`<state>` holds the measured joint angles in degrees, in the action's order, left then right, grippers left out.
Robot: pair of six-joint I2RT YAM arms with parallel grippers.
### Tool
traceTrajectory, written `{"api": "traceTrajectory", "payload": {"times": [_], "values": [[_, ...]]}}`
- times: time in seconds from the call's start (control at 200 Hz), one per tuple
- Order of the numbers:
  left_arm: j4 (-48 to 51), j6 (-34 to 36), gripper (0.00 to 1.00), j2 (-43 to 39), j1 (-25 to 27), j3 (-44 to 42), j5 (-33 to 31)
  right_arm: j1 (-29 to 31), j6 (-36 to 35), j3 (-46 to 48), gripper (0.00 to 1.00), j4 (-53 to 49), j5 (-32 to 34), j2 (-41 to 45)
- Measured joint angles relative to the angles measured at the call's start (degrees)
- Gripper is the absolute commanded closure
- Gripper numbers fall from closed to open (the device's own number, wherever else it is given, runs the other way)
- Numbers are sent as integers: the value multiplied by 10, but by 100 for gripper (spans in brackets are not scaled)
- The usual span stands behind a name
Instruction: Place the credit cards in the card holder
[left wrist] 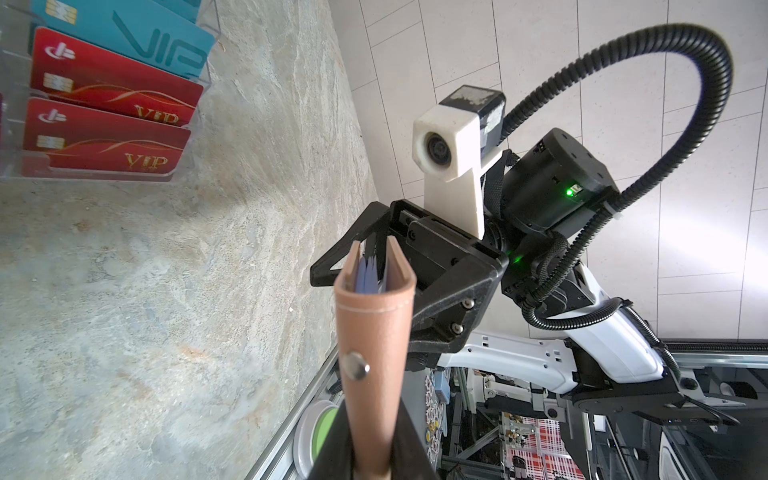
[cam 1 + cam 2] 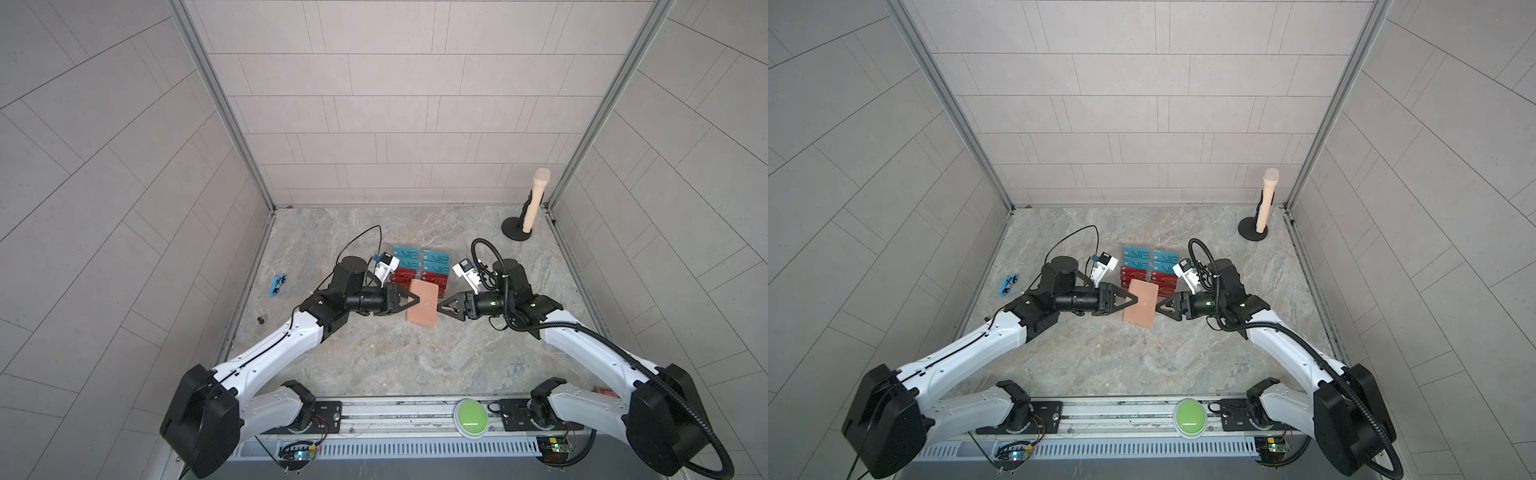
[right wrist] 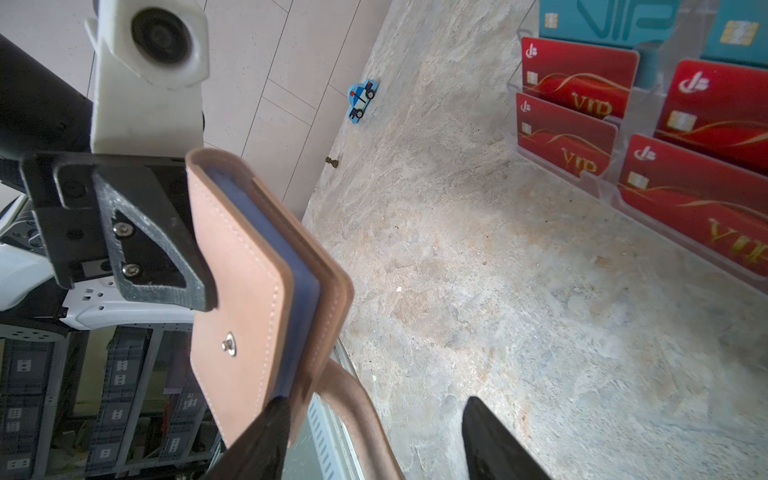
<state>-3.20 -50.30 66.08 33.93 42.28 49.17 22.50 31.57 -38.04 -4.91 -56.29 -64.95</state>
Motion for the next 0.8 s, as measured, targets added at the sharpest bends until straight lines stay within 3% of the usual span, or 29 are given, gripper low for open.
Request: {"api": "traceTrajectory", "payload": {"times": [0.801], "values": [[-22,-9,83,0,0,0,19,11,24,-20,28,9,-40,26]]}}
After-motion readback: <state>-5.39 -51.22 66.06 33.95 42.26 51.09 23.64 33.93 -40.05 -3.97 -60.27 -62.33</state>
